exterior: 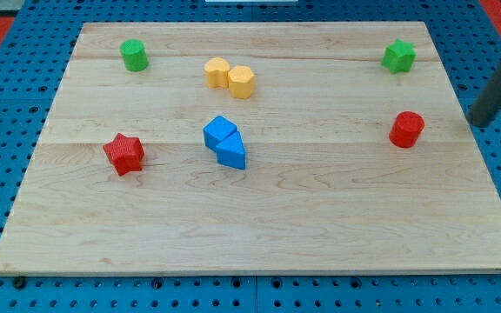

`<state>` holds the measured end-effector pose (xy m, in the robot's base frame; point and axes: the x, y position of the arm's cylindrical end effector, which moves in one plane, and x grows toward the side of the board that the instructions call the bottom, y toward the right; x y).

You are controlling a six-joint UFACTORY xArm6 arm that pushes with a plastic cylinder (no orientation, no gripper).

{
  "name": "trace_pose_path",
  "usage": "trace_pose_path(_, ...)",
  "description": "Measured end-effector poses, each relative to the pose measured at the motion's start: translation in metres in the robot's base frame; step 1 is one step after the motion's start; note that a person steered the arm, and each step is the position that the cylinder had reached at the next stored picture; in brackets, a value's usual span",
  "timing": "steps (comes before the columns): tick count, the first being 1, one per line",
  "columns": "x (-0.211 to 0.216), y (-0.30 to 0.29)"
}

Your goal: Push the red circle closer to the red star

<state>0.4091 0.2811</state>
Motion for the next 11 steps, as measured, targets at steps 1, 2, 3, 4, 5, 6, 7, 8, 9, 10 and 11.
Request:
trace_pose_path(1,0.024,-0.076)
trace_pose_path(2,0.075,-0.134)
trace_pose_path(3,0.081,-0.148)
trace_pose_path(4,0.059,-0.102)
trace_pose_path(5,0.038,-0.099)
trace_pose_path(6,0.058,-0.172)
trace_pose_path(7,0.101,-0.25)
trace_pose_path(8,0.108,-0.25)
trace_pose_path(9,0.107,-0.195)
trace_pose_path(10,0.109,-0.23)
trace_pose_path(11,0.109,-0.3)
